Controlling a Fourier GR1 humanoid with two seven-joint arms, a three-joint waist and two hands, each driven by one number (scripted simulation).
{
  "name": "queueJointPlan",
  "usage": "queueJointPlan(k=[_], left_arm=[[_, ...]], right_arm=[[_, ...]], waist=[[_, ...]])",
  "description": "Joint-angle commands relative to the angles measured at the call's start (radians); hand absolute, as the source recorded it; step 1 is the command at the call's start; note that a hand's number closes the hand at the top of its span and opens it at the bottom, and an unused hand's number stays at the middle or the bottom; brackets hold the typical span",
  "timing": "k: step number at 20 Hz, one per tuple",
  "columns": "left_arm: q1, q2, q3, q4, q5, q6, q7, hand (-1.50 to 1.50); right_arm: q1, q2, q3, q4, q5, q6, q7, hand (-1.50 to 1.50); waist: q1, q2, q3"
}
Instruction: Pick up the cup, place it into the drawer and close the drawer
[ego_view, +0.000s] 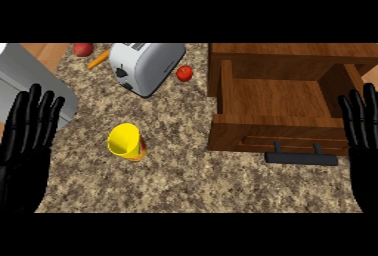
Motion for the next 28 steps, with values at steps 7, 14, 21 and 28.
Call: queueJointPlan(k=[7, 14, 21, 28], left_arm=[[-0.021, 0.037, 0.028, 0.107, 0.365, -0.203, 0.092, -1.5], [-0.069, 0.094, 0.143, 0.342, 0.455, -0.337, 0.0, -1.5], [-0.169, 0.078, 0.131, 0.578, 0.309, -0.325, -0.077, -1.5], [-0.24, 0.126, 0.193, 0.874, 0.231, -0.378, -0.232, -1.5]], right_arm=[[-0.01, -0.048, 0.086, 0.006, -0.022, 0.105, 0.077, -1.5], [-0.178, -0.096, -0.054, 0.153, -0.139, 0.159, 0.102, -1.5], [-0.202, -0.035, 0.011, 0.222, -0.044, 0.128, 0.052, -1.5], [-0.266, -0.097, -0.073, 0.226, -0.115, 0.184, 0.091, -1.5]], waist=[[-0.041, 0.016, -0.002], [-0.038, 0.011, 0.0], [-0.04, 0.01, 0.0], [-0.044, 0.011, 0.0]])
